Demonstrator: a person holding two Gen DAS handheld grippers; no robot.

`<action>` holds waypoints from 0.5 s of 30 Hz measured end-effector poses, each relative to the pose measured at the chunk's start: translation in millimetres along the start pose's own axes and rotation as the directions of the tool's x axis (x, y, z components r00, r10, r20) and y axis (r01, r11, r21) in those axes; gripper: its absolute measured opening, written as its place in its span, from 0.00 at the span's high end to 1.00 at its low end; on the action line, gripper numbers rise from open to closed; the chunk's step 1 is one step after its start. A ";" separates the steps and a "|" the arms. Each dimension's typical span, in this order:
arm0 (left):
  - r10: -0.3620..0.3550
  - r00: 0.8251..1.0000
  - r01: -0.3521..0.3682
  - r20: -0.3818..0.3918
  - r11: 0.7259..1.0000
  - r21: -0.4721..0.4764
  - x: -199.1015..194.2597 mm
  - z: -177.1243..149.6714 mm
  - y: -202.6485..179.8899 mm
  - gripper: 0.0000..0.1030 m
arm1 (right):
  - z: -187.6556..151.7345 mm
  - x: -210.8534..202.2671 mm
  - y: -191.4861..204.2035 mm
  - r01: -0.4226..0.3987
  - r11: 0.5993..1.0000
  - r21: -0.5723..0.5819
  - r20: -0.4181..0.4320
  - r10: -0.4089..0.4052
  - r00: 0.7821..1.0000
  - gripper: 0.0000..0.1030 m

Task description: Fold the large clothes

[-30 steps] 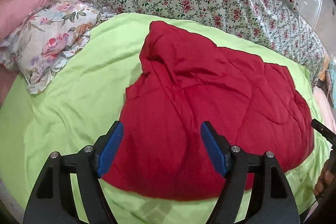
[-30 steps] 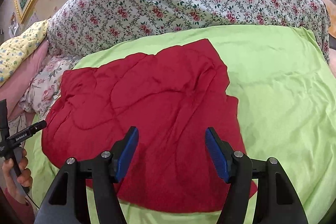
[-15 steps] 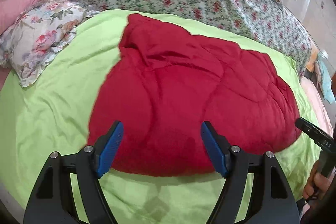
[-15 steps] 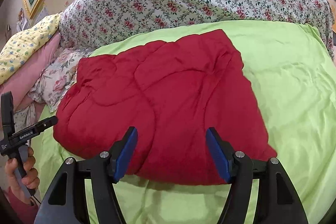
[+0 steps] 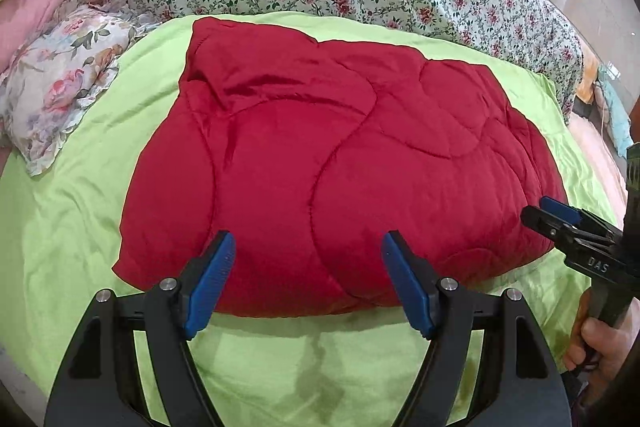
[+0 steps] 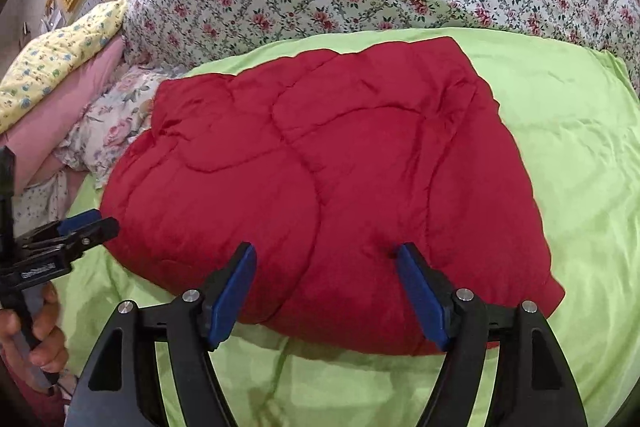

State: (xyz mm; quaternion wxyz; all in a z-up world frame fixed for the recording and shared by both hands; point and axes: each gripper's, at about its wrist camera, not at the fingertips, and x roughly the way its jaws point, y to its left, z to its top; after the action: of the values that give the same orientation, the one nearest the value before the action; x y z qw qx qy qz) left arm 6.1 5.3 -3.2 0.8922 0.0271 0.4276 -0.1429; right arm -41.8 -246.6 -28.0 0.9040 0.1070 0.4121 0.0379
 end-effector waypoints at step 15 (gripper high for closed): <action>0.086 0.996 -0.086 -0.037 0.996 0.007 45.9 12.8 5.9 0.14 | 5.3 23.4 -22.9 0.090 0.995 0.048 -0.002 -0.090 0.996 0.25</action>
State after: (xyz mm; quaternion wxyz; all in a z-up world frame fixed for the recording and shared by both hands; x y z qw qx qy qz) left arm 44.7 -1.9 -31.0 0.8893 0.0506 0.4424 -0.1048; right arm -22.9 -266.2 -47.0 0.9020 0.1099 0.4173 -0.0130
